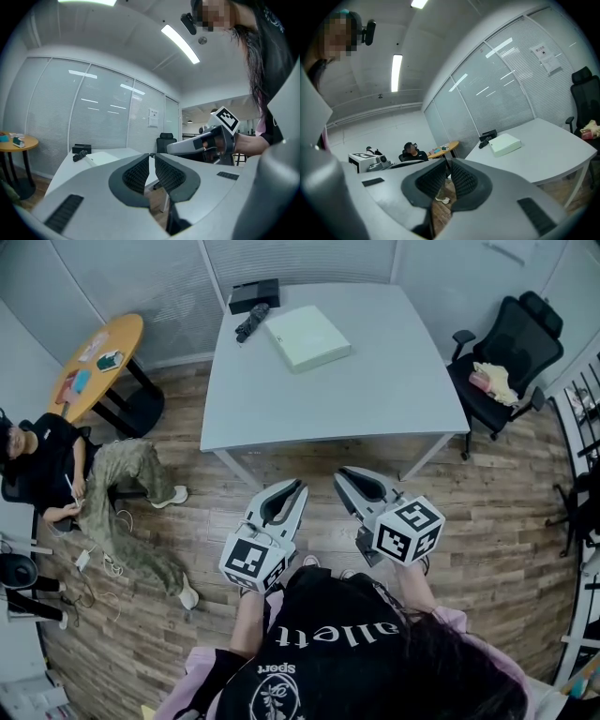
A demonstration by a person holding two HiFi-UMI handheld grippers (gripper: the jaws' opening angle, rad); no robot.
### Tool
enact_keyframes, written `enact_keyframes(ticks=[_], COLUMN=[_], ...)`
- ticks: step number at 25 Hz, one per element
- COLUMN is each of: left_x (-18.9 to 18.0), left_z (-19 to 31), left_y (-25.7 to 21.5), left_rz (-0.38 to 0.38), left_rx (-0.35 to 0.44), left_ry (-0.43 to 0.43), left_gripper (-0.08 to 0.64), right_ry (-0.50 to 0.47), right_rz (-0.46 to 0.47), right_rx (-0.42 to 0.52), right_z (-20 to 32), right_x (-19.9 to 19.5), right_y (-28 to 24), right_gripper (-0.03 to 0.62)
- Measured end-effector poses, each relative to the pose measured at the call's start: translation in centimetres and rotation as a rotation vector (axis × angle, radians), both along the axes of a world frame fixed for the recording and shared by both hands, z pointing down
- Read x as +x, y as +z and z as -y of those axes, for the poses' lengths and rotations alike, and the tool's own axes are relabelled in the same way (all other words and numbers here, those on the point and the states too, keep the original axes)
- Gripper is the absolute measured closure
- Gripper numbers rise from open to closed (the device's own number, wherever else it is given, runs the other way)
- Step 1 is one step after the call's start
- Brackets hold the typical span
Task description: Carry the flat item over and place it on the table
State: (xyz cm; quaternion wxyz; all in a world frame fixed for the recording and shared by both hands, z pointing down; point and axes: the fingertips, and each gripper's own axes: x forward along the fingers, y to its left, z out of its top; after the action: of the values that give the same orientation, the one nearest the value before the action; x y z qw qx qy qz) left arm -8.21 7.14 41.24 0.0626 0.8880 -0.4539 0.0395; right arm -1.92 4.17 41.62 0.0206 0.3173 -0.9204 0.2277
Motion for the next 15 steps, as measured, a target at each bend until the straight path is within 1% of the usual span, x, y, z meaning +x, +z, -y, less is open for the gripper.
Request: enact_keyframes(ticks=[10,15], left_x=[1.5,1.6], left_z=[-0.9,-0.5], left_y=[0.0,-0.3], left_rz=[0.014,0.019], left_rx=[0.005,0.007], left_ry=[-0.004,-0.004], left_gripper=[0.505,0.505], right_ry=[-0.01,-0.008], right_rz=[0.011,0.014], right_rx=[-0.001,0.0], right_z=[-1.1,-0.7], right_x=[1.1,1.2], right_y=[0.2,-0.1], right_gripper=[0.545,0.545])
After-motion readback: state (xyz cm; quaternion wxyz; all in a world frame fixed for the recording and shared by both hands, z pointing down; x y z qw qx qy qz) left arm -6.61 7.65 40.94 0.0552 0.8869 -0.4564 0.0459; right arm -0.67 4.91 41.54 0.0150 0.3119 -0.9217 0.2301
